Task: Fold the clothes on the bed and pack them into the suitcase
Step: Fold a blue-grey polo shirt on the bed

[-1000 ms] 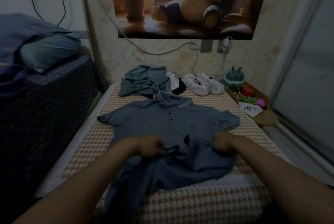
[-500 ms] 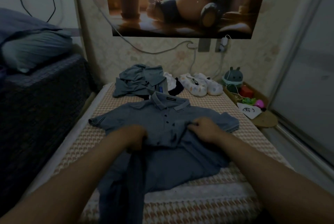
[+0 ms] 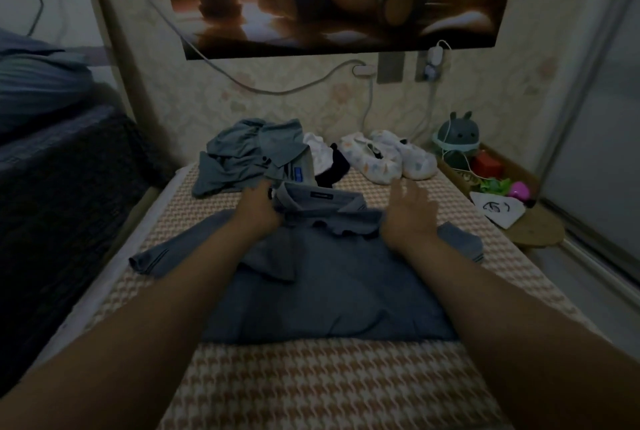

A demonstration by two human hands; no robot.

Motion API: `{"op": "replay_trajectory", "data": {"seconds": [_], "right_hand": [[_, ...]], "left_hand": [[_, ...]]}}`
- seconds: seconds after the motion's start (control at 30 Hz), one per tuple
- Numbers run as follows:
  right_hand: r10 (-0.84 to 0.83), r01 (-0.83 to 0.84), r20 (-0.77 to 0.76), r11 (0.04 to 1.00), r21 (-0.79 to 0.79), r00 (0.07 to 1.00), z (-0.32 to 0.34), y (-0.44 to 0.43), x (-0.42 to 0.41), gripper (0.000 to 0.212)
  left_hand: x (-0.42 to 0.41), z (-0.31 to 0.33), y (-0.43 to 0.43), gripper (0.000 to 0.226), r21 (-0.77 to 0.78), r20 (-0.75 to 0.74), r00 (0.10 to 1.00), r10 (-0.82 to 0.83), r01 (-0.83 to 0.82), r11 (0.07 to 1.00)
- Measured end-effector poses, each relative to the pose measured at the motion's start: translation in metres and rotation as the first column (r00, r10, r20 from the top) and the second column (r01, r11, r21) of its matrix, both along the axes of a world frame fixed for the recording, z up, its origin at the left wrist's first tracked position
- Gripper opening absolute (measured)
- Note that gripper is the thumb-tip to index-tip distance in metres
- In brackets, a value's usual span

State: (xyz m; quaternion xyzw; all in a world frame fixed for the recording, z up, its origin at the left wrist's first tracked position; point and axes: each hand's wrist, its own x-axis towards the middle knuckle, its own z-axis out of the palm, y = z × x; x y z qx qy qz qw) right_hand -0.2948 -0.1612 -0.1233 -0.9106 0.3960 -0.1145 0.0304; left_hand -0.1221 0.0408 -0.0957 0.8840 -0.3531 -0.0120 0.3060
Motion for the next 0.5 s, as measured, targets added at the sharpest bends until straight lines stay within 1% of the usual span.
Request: {"op": "replay_trajectory", "data": {"seconds": [0.03, 0.07, 0.1, 0.13, 0.17, 0.2, 0.23, 0.27, 0.33, 0.37, 0.47, 0.5], "right_hand": [[0.107, -0.108, -0.049, 0.994, -0.021, 0.993, -0.004, 0.004, 0.006, 0.074], [0.212, -0.214, -0.081, 0.977, -0.022, 0.974, -0.007, 0.009, 0.013, 0.068], [0.306, -0.306, -0.083, 0.952, 0.006, 0.948, -0.009, 0.016, 0.02, 0.061], [0.385, -0.382, -0.065, 0.923, 0.05, 0.921, -0.01, 0.025, 0.027, 0.054], [0.443, -0.437, -0.063, 0.895, 0.084, 0.895, -0.012, 0.034, 0.033, 0.048], [0.49, -0.484, -0.087, 0.871, 0.081, 0.867, -0.013, 0.044, 0.038, 0.042], [0.521, -0.518, -0.131, 0.854, 0.055, 0.844, -0.016, 0.052, 0.043, 0.038], [0.536, -0.539, -0.162, 0.842, 0.033, 0.828, -0.019, 0.058, 0.048, 0.035], [0.538, -0.537, -0.165, 0.842, 0.059, 0.826, -0.02, 0.068, 0.057, 0.03], [0.54, -0.533, -0.166, 0.841, 0.089, 0.825, -0.02, 0.072, 0.062, 0.027], [0.544, -0.509, -0.229, 0.838, 0.195, 0.808, -0.02, 0.082, 0.08, 0.024], [0.545, -0.503, -0.259, 0.837, 0.215, 0.797, -0.021, 0.084, 0.084, 0.026]], "left_hand": [[0.002, -0.012, 0.002, 0.034, 0.065, -0.005, 0.997, -0.078, 0.078, 0.995], [0.0, -0.02, 0.008, 0.029, 0.156, -0.04, 0.985, -0.167, 0.171, 0.973], [-0.001, -0.03, 0.017, 0.029, 0.242, -0.099, 0.963, -0.249, 0.266, 0.933], [-0.001, -0.036, 0.028, 0.035, 0.331, -0.17, 0.941, -0.293, 0.334, 0.882], [0.002, -0.042, 0.038, 0.046, 0.406, -0.219, 0.927, -0.304, 0.37, 0.836], [0.005, -0.046, 0.048, 0.057, 0.487, -0.214, 0.934, -0.287, 0.357, 0.797], [0.01, -0.05, 0.056, 0.065, 0.554, -0.147, 0.951, -0.271, 0.306, 0.774], [0.012, -0.053, 0.062, 0.067, 0.587, -0.068, 0.961, -0.27, 0.257, 0.768], [0.015, -0.056, 0.066, 0.064, 0.586, 0.019, 0.95, -0.311, 0.241, 0.774], [0.015, -0.057, 0.068, 0.064, 0.581, 0.022, 0.943, -0.332, 0.258, 0.772], [0.017, -0.055, 0.07, 0.083, 0.635, -0.107, 0.94, -0.325, 0.316, 0.705], [0.02, -0.056, 0.07, 0.081, 0.651, -0.096, 0.936, -0.338, 0.316, 0.69]]}}
